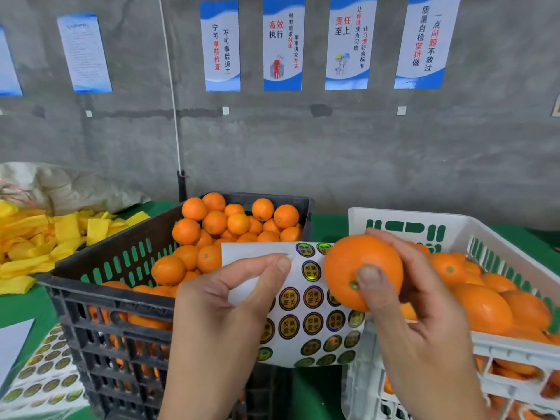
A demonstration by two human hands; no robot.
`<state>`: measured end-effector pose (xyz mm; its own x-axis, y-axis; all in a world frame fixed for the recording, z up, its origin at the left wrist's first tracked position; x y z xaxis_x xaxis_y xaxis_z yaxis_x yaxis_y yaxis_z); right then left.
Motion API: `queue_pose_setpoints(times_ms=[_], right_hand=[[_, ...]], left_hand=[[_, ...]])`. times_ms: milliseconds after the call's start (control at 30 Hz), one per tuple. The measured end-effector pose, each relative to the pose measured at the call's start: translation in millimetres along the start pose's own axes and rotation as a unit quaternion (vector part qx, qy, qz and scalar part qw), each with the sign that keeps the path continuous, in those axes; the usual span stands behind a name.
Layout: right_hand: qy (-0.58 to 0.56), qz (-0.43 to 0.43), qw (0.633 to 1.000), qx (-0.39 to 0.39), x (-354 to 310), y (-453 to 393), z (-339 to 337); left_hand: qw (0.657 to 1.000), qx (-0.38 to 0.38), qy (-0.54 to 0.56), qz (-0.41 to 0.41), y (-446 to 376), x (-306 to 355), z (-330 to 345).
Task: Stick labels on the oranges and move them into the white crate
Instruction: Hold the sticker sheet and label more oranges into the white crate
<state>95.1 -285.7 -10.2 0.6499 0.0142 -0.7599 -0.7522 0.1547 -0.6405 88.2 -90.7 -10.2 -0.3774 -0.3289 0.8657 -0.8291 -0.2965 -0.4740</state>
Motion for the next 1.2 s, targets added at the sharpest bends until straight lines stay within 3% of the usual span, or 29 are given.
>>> queue_pose_setpoints(times_ms=[200, 367, 500, 1000, 1200], right_hand=[[-0.020, 0.024, 0.995, -0.095, 13.5, 4.0, 18.3], [-0.024, -0.016, 0.996, -0.082, 11.2, 4.8, 15.0], [-0.044, -0.019, 0.996, -0.081, 8.5, 5.5, 16.2], [-0.109, 0.014, 0.990, -0.093, 12.3, 0.2, 11.2], [-0.112, 0.014, 0.992, -0.051, 15.2, -1.3, 8.7]], left_hand=[[0.999, 0.012, -0.009, 0.044, 3.0, 8.1, 2.9], [0.998, 0.036, 0.038, 0.026, 0.4, 0.6, 1.1], [0.996, 0.057, 0.019, 0.058, 0.4, 3.5, 4.7], [0.972, -0.197, -0.015, 0.125, 1.6, -1.9, 3.6], [0.961, -0.205, -0.091, 0.161, 3.9, -2.5, 13.8]])
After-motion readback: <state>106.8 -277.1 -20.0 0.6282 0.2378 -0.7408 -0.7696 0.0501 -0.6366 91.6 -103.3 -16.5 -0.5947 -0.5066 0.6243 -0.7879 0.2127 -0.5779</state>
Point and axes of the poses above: each hand's wrist, its own y-axis away from the middle knuckle, its own z-axis out of the palm, x = y × z, the point moved 4 cm from there along -y, towards the middle knuckle, and after that the axes turned 12 degrees about -y, right-handed, at the moved point
